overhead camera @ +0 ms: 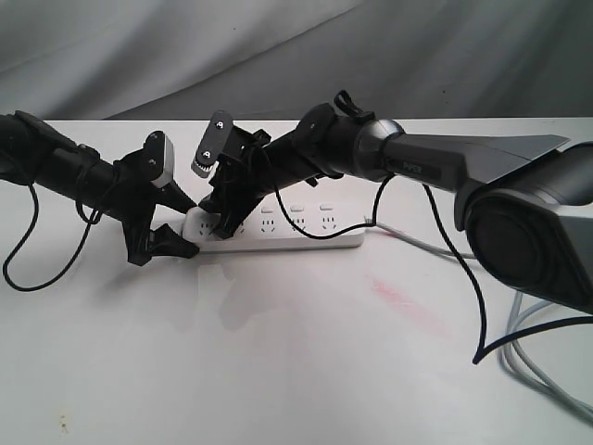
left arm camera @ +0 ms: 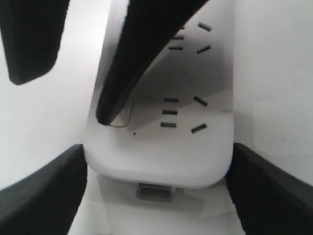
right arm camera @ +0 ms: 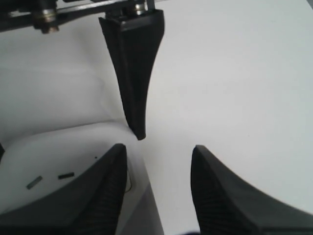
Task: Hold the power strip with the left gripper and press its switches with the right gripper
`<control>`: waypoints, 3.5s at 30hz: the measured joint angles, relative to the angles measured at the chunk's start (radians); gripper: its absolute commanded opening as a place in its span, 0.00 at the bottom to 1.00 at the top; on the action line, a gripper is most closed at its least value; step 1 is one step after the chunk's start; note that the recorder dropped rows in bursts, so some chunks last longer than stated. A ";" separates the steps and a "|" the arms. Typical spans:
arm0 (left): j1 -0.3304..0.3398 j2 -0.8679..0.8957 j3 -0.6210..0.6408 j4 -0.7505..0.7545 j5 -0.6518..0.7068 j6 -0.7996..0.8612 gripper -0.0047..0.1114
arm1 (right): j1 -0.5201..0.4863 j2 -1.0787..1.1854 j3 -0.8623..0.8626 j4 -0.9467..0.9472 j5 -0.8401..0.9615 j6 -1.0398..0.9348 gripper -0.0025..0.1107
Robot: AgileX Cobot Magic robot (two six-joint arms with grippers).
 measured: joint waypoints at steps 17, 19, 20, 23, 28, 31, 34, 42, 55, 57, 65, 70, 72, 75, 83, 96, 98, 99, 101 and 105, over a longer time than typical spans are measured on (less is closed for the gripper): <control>0.000 0.000 0.000 0.000 0.000 0.000 0.61 | 0.000 0.018 -0.013 0.007 0.013 0.002 0.38; 0.000 0.000 0.000 0.000 0.000 0.000 0.61 | 0.000 0.018 -0.013 0.007 0.013 0.006 0.38; 0.000 0.000 0.000 0.000 0.000 0.000 0.61 | 0.000 0.018 -0.013 0.007 0.013 0.008 0.38; 0.000 0.000 0.000 0.000 0.000 0.000 0.61 | 0.000 0.018 -0.013 0.029 0.013 0.008 0.38; 0.000 0.000 0.000 0.000 0.000 0.000 0.61 | 0.000 0.004 -0.009 0.038 0.015 0.008 0.38; 0.000 0.000 0.000 0.000 0.000 0.000 0.61 | 0.000 -0.024 0.001 0.020 0.022 0.008 0.38; 0.000 0.000 0.000 0.000 0.000 0.000 0.61 | 0.000 -0.073 0.002 0.014 0.022 0.008 0.38; 0.000 0.000 0.000 0.000 0.000 0.000 0.61 | -0.033 -0.112 0.002 -0.072 0.149 0.080 0.38; 0.000 0.000 0.000 0.000 0.000 0.000 0.61 | -0.062 -0.112 0.002 -0.157 0.208 0.097 0.38; 0.000 0.000 0.000 0.000 0.000 0.000 0.61 | -0.062 -0.112 0.002 -0.159 0.206 0.097 0.38; 0.000 0.000 0.000 0.000 0.000 0.000 0.61 | -0.062 -0.112 0.002 -0.171 0.197 0.097 0.38; 0.000 0.000 0.000 0.000 0.000 0.000 0.61 | -0.062 -0.112 0.002 -0.171 0.197 0.097 0.38; 0.000 0.000 0.000 0.000 0.000 0.000 0.61 | -0.062 -0.112 0.002 -0.171 0.197 0.094 0.38; 0.000 0.000 0.000 0.000 0.000 0.000 0.61 | -0.062 -0.112 0.002 -0.171 0.191 0.090 0.38; 0.000 0.000 0.000 0.000 0.000 0.000 0.61 | -0.062 -0.067 0.002 -0.171 0.172 0.090 0.38; 0.000 0.000 0.000 0.000 0.000 0.000 0.61 | -0.062 -0.047 0.002 -0.127 0.113 0.086 0.38; 0.000 0.000 0.000 0.000 0.000 0.000 0.61 | -0.062 -0.045 0.002 -0.124 0.111 0.084 0.38; 0.000 0.000 0.000 0.000 0.000 0.000 0.61 | -0.062 -0.045 0.002 -0.123 0.111 0.084 0.38; 0.000 0.000 0.000 0.000 0.000 0.000 0.61 | -0.062 -0.045 0.002 -0.120 0.109 0.082 0.38; 0.000 0.000 0.000 0.000 0.000 0.000 0.61 | -0.062 -0.045 0.002 -0.122 0.105 0.079 0.38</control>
